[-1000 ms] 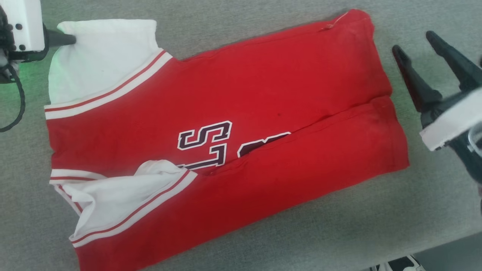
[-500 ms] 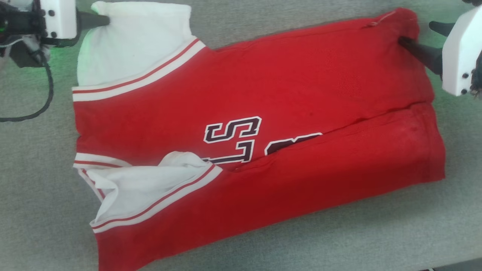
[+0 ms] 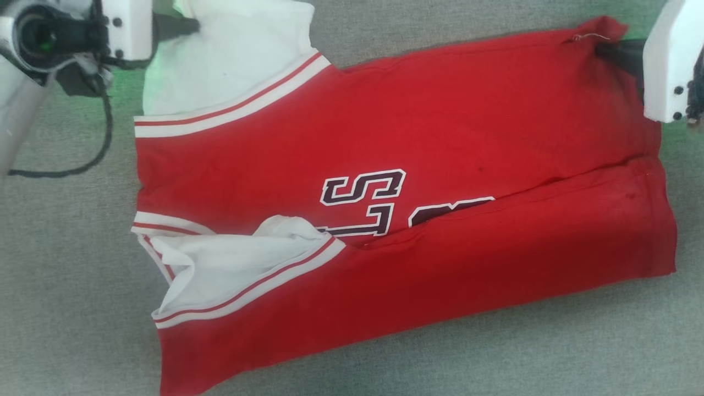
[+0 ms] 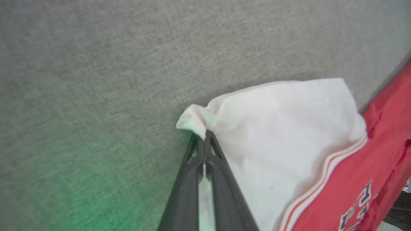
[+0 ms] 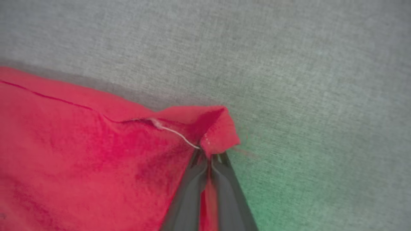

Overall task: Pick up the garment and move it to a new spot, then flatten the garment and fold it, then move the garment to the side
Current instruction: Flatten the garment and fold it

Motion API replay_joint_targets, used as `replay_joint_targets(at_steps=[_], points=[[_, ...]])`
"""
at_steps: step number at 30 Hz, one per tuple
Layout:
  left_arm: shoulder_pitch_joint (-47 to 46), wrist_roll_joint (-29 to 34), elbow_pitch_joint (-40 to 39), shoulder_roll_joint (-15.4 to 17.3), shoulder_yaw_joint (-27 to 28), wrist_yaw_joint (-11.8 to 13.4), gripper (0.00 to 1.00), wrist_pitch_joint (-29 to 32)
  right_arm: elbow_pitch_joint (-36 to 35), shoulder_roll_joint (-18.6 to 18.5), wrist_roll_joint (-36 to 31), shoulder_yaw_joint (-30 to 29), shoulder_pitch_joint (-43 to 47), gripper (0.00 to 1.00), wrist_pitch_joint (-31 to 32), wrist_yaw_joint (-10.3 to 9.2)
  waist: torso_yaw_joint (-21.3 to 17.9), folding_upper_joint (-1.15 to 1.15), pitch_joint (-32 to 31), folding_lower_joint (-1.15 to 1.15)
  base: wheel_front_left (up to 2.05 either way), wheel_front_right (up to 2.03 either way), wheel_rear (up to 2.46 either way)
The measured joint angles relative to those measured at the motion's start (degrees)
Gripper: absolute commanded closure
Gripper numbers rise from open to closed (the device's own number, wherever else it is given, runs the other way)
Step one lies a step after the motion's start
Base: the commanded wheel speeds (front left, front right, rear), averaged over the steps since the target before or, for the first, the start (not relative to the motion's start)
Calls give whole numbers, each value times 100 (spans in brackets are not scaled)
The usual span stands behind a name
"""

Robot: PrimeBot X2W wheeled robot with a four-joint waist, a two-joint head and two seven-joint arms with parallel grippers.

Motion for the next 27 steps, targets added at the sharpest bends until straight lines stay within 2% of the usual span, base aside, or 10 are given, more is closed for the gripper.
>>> replay_joint_targets(at_steps=[7,12,17,27], points=[[424,-229,-359,-119,90,-23,100,-487,82,-114,172,122,122,100,-487,3,109,0,-260,0,0,0,0],[817,-350,-932,-111,203,-25,100,-1054,-18,-413,375,149,432,100,-856,9,266,0,-624,0,0,0,0],[1377,-483,-1794,269,313,-25,100,-1545,-320,-858,602,159,1004,100,-1102,10,454,0,-1091,0,0,0,0],[3045,-564,-3693,1430,357,-25,100,-2761,-1050,-1772,1154,-23,2579,100,-1454,9,803,0,-1848,0,0,0,0]])
